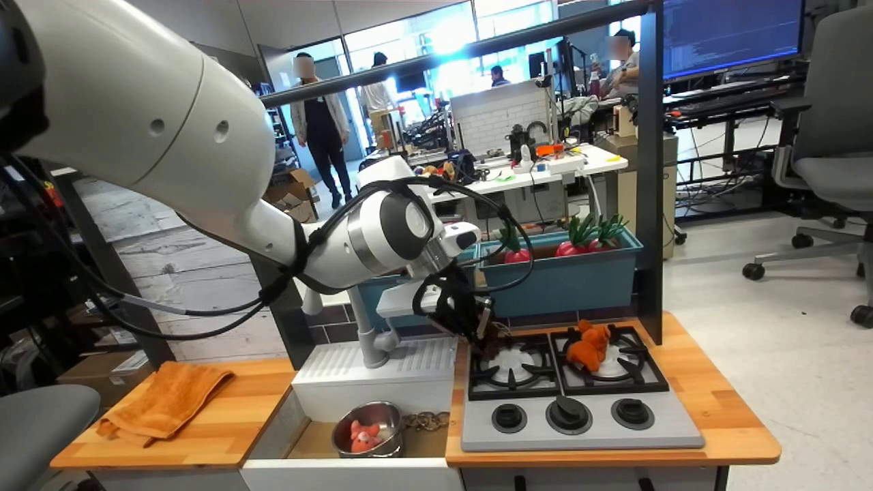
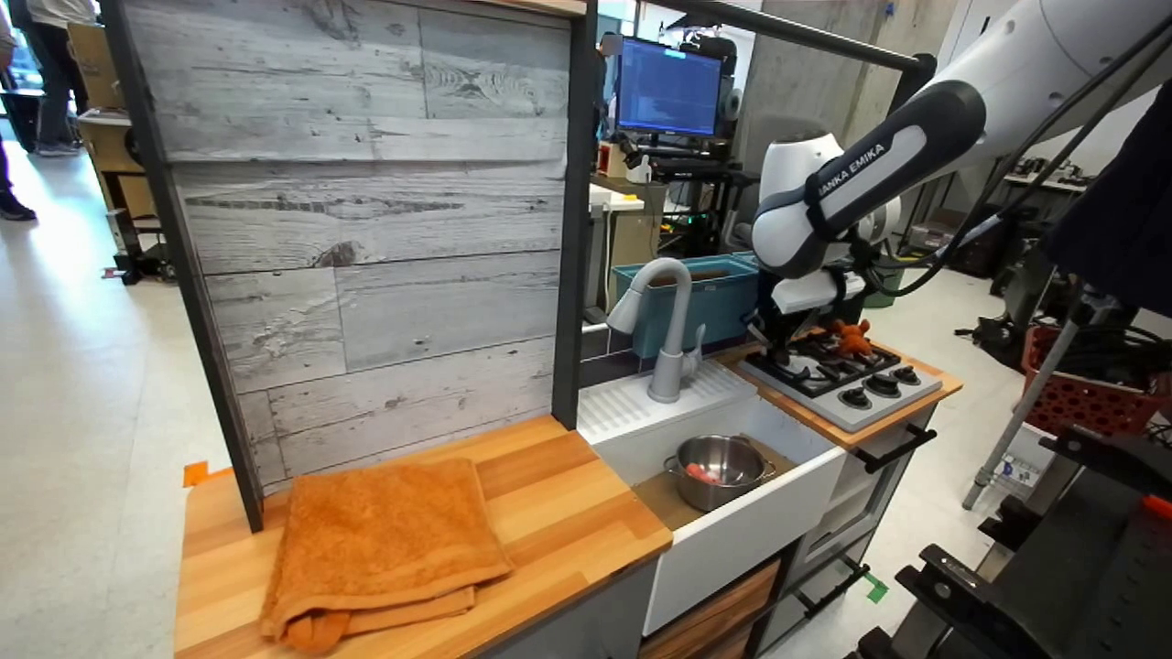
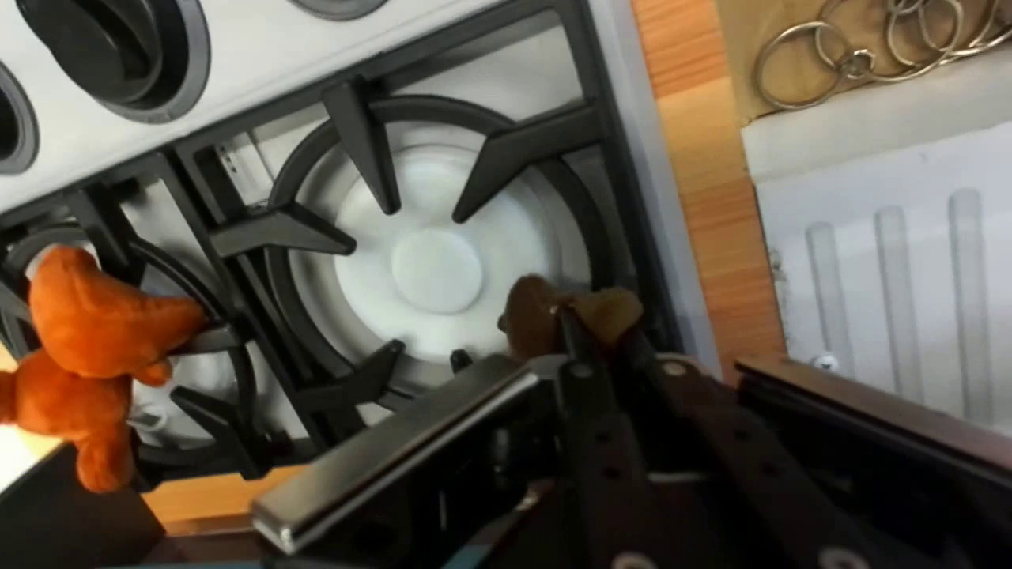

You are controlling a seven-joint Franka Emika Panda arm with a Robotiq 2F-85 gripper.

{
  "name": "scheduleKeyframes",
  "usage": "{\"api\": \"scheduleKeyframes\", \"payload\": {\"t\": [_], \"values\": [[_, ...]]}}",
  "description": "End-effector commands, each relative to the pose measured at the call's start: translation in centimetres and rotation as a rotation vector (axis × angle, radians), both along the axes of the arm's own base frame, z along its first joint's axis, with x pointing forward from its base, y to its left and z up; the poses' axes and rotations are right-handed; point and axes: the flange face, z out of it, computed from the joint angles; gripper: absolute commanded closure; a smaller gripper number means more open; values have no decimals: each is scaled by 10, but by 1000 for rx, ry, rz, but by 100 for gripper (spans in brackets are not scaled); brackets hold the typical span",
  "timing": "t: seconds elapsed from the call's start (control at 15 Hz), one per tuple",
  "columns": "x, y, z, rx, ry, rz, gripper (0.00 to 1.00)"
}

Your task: Put the toys inside the pot in the sink and then wipe the counter with the towel

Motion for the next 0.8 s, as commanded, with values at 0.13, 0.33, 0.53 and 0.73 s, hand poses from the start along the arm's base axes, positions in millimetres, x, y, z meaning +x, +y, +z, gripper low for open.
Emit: {"api": "scheduleKeyframes", "payload": {"t": [0.13,0.33,0.53,0.73], "values": [[-25,53,-9,-9,-89,299,98],[-48,81,-18,23,-147,458,98],[-80,112,-29,88,-137,570,98],[-108,125,-23,135,-98,645,98]]}}
